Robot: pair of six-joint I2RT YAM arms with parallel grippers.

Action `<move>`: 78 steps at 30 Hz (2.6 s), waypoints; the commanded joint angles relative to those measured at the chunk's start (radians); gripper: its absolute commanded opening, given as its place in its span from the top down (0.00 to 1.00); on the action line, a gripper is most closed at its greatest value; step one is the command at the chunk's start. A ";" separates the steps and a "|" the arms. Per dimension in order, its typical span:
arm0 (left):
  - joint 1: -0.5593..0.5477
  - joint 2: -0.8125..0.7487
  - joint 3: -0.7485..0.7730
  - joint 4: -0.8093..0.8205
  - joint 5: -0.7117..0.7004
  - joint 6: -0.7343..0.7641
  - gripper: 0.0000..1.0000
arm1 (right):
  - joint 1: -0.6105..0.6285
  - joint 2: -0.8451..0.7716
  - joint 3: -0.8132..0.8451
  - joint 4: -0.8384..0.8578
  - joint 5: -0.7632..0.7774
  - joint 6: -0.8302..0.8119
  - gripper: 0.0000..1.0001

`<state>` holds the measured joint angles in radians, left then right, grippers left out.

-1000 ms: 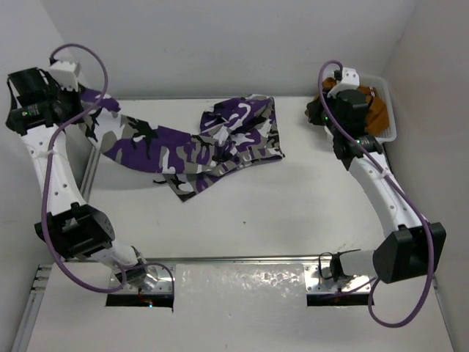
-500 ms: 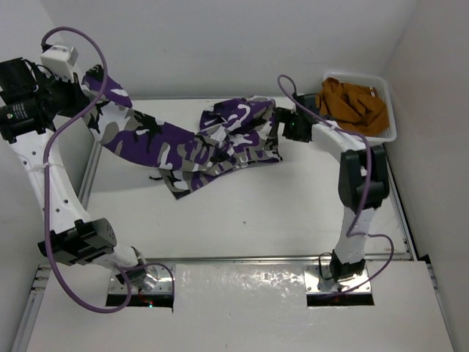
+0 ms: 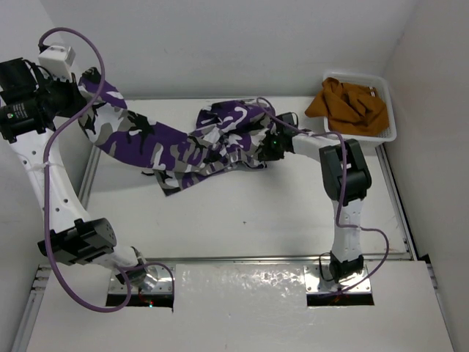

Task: Fold and stack the trousers
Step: Flatten the trousers out

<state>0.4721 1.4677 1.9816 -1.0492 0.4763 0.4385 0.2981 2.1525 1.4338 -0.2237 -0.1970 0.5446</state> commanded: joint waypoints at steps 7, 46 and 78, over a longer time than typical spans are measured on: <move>-0.003 -0.027 0.065 0.109 -0.108 -0.031 1.00 | -0.053 -0.357 -0.160 0.095 -0.111 -0.011 1.00; 0.006 -0.041 -0.483 0.212 -0.188 0.005 1.00 | -0.149 -0.164 0.697 -0.666 0.195 -0.357 0.15; 0.013 -0.043 -0.566 0.229 -0.214 -0.009 1.00 | -0.280 -0.654 -0.885 0.314 -0.068 0.239 0.26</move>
<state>0.4778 1.4658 1.4067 -0.8486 0.2684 0.4324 0.0154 1.4765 0.5716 -0.0189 -0.2050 0.7391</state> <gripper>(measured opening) 0.017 0.764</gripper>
